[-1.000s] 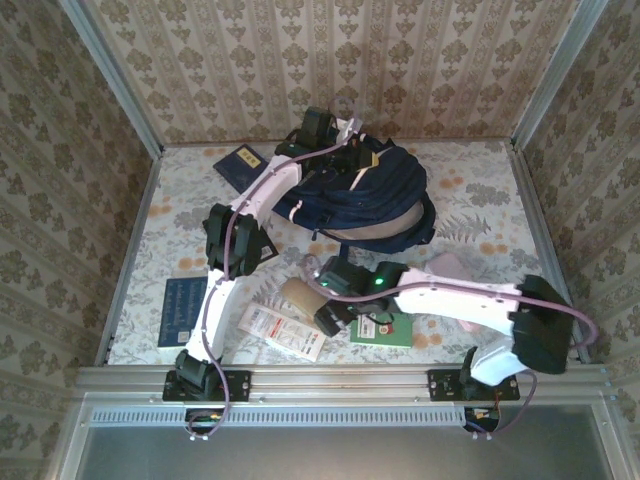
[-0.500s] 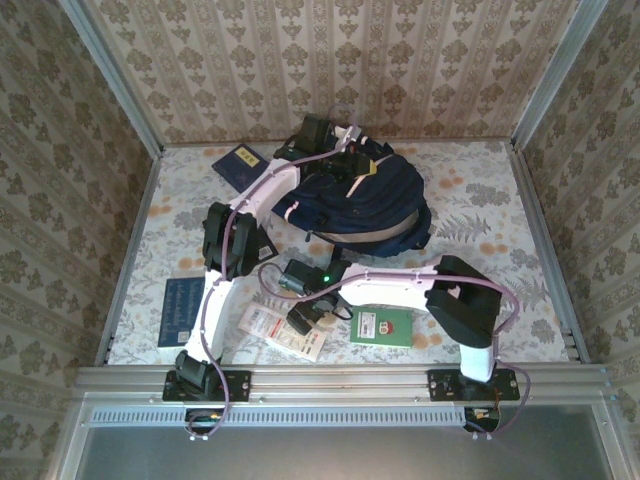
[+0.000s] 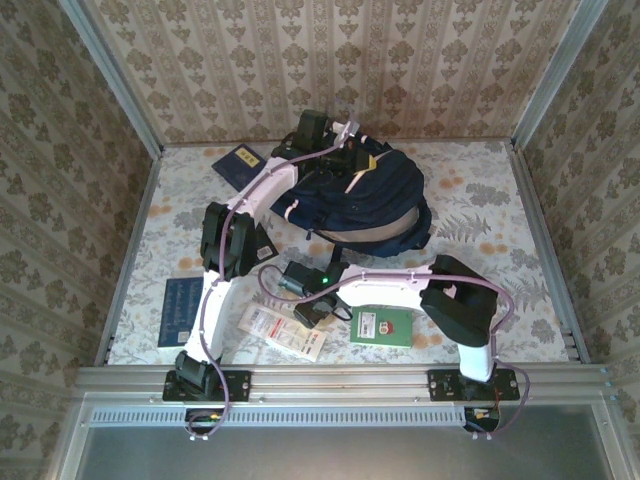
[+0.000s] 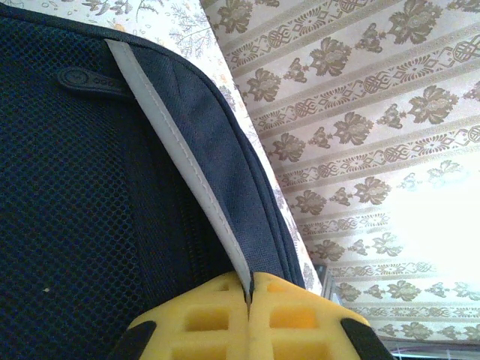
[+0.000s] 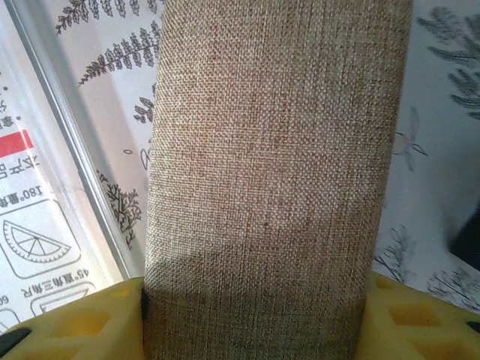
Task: Pack the student bag
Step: Pick up the glasses case at the center of the table, then place the glasses case in the student bag.
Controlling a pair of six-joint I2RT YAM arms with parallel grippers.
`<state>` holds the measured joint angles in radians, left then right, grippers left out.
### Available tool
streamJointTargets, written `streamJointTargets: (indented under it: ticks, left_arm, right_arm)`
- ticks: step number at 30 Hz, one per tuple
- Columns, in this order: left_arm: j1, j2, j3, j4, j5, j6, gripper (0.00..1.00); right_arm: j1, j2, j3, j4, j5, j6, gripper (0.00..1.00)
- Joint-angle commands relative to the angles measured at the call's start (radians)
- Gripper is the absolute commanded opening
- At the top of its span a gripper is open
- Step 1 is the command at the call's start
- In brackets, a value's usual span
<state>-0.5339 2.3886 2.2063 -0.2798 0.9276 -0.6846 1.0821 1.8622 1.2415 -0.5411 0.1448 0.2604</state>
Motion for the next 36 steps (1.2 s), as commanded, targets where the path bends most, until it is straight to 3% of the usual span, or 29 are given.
streamJointTargets:
  ticks: [1, 11, 21, 29, 36]
  left_arm:
    - [0.012, -0.075, 0.063, 0.055, 0.053, -0.021, 0.00]
    - [0.012, -0.097, 0.137, 0.037, 0.068, -0.037, 0.00]
    - [0.032, -0.111, 0.211, 0.056, 0.157, -0.078, 0.00]
    - [0.029, -0.165, 0.225, 0.100, 0.199, -0.109, 0.00]
    - [0.041, -0.201, 0.193, 0.105, 0.213, -0.111, 0.00]
  right_arm:
    - [-0.012, -0.142, -0.037, -0.002, 0.073, 0.001, 0.50]
    - [-0.104, -0.571, -0.277, 0.053, 0.098, 0.070, 0.50]
    - [-0.363, -0.941, -0.520, 0.011, 0.079, 0.234, 0.50]
    - [-0.579, -0.936, -0.476, -0.015, -0.078, 0.261, 0.50]
    - [-0.760, -0.717, -0.304, 0.080, -0.304, 0.308, 0.50]
